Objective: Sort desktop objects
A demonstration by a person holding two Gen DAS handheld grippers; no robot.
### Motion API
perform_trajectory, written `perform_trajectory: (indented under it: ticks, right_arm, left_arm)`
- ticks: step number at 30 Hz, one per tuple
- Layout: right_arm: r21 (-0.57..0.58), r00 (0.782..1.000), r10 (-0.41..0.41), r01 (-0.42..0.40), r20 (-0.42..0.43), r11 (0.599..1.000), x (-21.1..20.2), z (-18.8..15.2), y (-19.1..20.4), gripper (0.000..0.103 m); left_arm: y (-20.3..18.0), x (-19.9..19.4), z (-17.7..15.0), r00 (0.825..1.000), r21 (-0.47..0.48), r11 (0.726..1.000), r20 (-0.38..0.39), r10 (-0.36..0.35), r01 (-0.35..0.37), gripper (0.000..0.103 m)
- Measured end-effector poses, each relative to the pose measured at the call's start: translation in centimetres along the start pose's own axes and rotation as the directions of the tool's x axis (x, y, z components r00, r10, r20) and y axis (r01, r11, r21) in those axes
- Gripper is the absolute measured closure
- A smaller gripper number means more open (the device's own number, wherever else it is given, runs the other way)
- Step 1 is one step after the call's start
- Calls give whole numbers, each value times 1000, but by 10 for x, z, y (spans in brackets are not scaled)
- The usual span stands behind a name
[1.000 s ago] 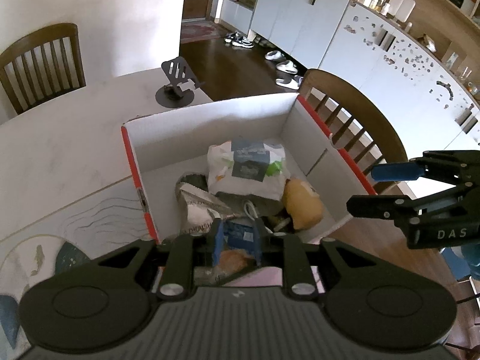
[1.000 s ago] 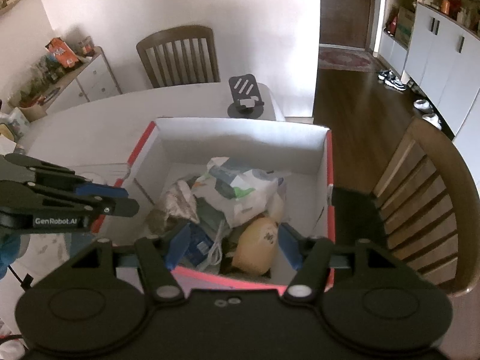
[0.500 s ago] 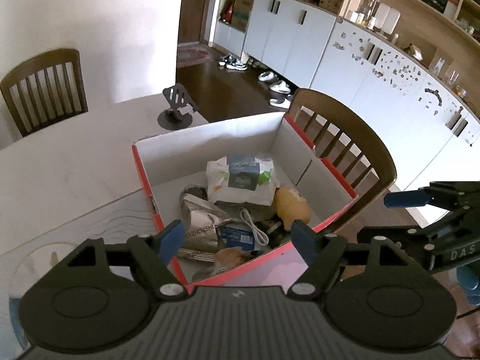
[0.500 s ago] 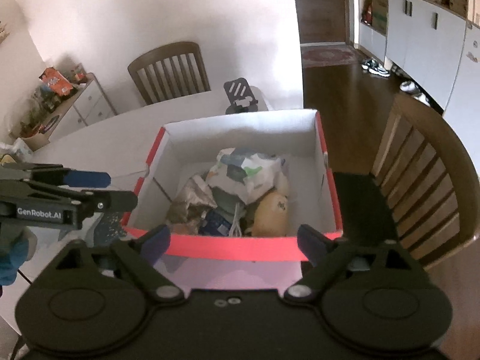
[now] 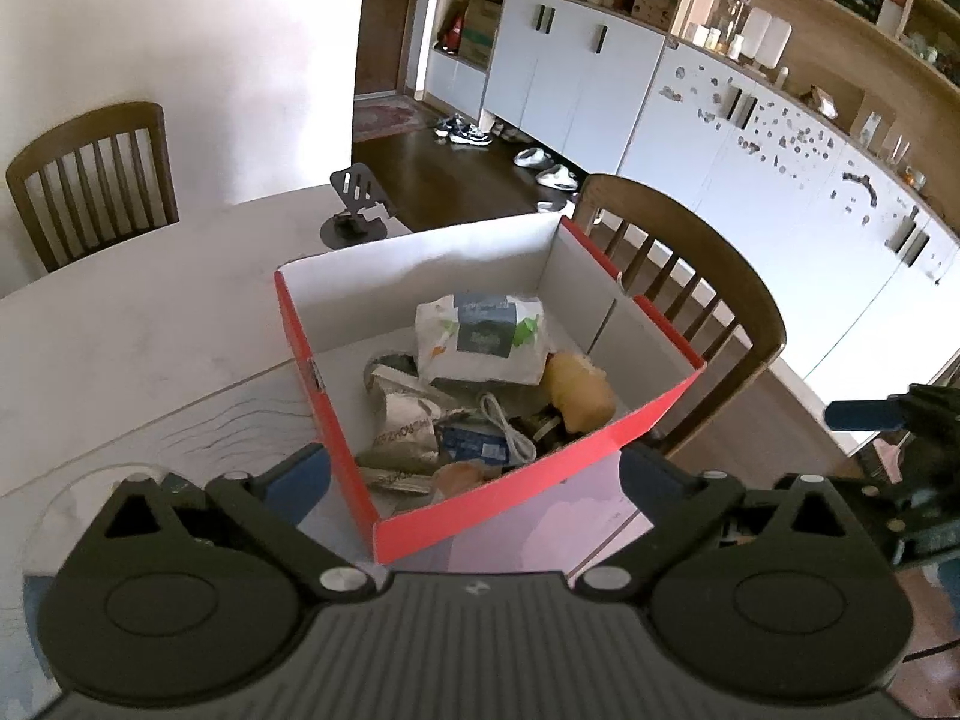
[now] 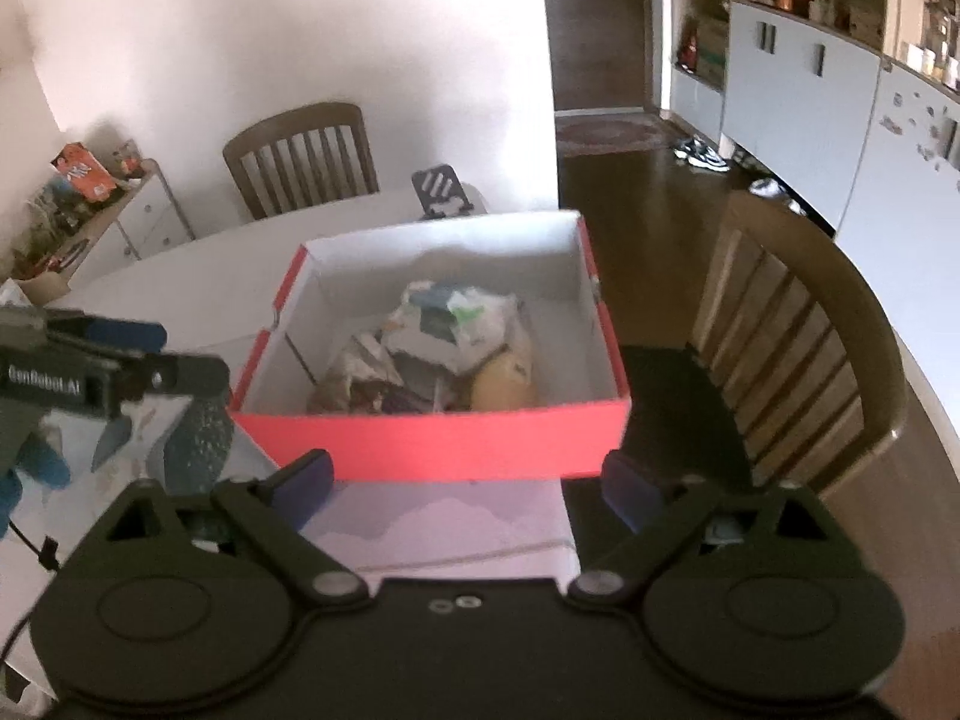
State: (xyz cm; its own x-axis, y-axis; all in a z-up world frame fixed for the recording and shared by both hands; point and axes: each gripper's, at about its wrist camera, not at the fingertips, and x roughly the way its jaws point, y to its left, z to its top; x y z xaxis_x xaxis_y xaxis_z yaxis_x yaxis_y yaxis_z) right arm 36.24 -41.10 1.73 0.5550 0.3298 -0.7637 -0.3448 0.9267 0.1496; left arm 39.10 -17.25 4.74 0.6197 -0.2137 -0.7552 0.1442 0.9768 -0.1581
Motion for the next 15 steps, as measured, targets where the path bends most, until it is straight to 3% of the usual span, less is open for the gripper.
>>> perform_trajectory:
  ticks: [6,15]
  right_arm:
    - [-42,998,-55,57,33,998,-12,-18,14,6]
    - [-21,998,-52,53,36,998,-11,-25,33,8]
  left_arm:
    - [-2,-2,-17,999,-7,1000,-44,-6,5,0]
    - [-1,-15,-36,998,16,999,-50,29,-28,0]
